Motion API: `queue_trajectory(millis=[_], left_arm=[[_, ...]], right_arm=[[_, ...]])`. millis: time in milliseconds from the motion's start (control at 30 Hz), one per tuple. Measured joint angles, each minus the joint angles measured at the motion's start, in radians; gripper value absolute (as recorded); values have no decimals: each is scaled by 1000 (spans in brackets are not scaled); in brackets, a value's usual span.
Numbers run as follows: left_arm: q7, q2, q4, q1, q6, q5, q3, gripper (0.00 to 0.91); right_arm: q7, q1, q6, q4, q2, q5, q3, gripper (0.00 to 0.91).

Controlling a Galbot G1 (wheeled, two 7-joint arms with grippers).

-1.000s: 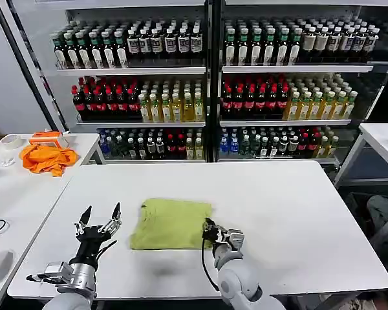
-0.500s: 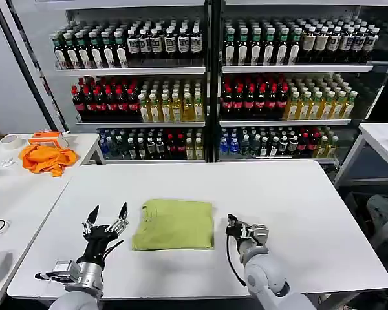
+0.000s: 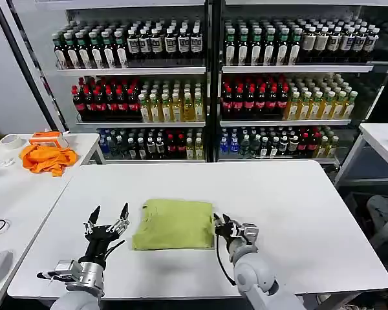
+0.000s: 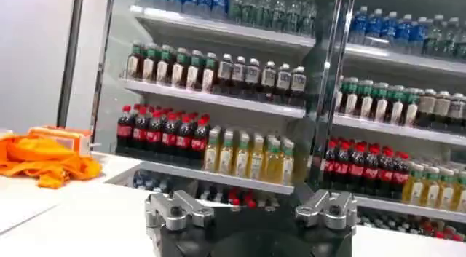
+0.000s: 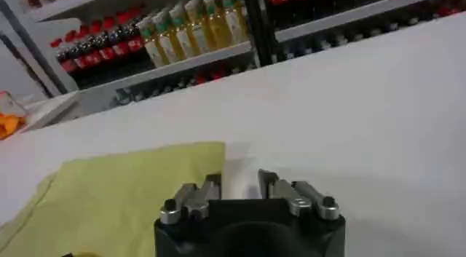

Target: Fold and organize the clothes.

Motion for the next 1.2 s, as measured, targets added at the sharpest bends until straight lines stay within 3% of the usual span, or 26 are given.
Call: queue_trajectory(millis=[267,300,333,433,1200], left_arm=[[0,2,11,-12,0,-3,4,907],[0,3,11,-13,0,-3,4,907],[0,2,11,-13,0,-3,5,907],[0,3,11,-14,0,-4,5,907],[3,-10,0,4,-3,-5,3,907]], right_arm=[[-1,12,9,-42,51,-23,-27,907],[-1,13,10,-44,57,-26,-30,867],[-1,13,11,-46,62,-27,-33,534],[-2,11,16,-50,73,-34,-42,0],[1,-7,50,-61,78,-46,-44,0]])
